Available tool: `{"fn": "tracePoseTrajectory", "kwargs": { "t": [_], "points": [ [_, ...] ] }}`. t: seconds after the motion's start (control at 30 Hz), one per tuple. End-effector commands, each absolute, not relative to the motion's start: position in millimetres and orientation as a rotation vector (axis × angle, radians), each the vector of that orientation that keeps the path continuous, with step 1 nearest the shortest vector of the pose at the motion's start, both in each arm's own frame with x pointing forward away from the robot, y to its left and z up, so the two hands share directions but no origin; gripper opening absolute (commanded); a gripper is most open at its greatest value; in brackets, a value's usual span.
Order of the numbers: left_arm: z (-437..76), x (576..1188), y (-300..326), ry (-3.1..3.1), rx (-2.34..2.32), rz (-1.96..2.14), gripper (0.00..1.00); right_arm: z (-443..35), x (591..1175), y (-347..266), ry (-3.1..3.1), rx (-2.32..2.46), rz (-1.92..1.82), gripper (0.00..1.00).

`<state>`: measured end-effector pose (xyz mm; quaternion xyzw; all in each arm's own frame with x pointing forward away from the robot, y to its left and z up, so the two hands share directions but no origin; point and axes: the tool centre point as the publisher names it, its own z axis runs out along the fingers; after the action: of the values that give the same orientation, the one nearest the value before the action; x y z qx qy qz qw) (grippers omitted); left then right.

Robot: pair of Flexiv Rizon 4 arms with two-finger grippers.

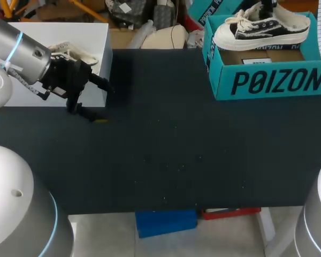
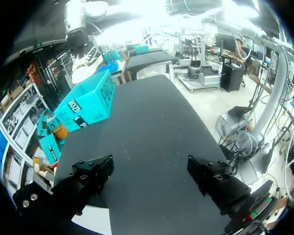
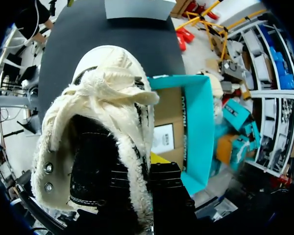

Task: Take the shoe out of the shoebox, open the shoe tongue, remove and reinsert the insole, then place the shoe into the shoebox

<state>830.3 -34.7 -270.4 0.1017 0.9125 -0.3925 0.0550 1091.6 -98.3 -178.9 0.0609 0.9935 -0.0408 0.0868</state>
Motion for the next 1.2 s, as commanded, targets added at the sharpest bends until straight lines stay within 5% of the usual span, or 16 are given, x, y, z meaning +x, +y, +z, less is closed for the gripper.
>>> {"fn": "tracePoseTrajectory", "kwargs": {
  "t": [0.03, 1.2],
  "points": [
    [-271, 829, -35, 2.766, 0.307, -1.188, 1.0, -201, 1118, -112, 3.0, 0.194, -0.095, 0.0],
    [-271, 829, -35, 2.766, 0.307, -1.188, 1.0, -373, 1153, -174, 3.104, 0.103, 0.031, 0.0]
  ]
}}
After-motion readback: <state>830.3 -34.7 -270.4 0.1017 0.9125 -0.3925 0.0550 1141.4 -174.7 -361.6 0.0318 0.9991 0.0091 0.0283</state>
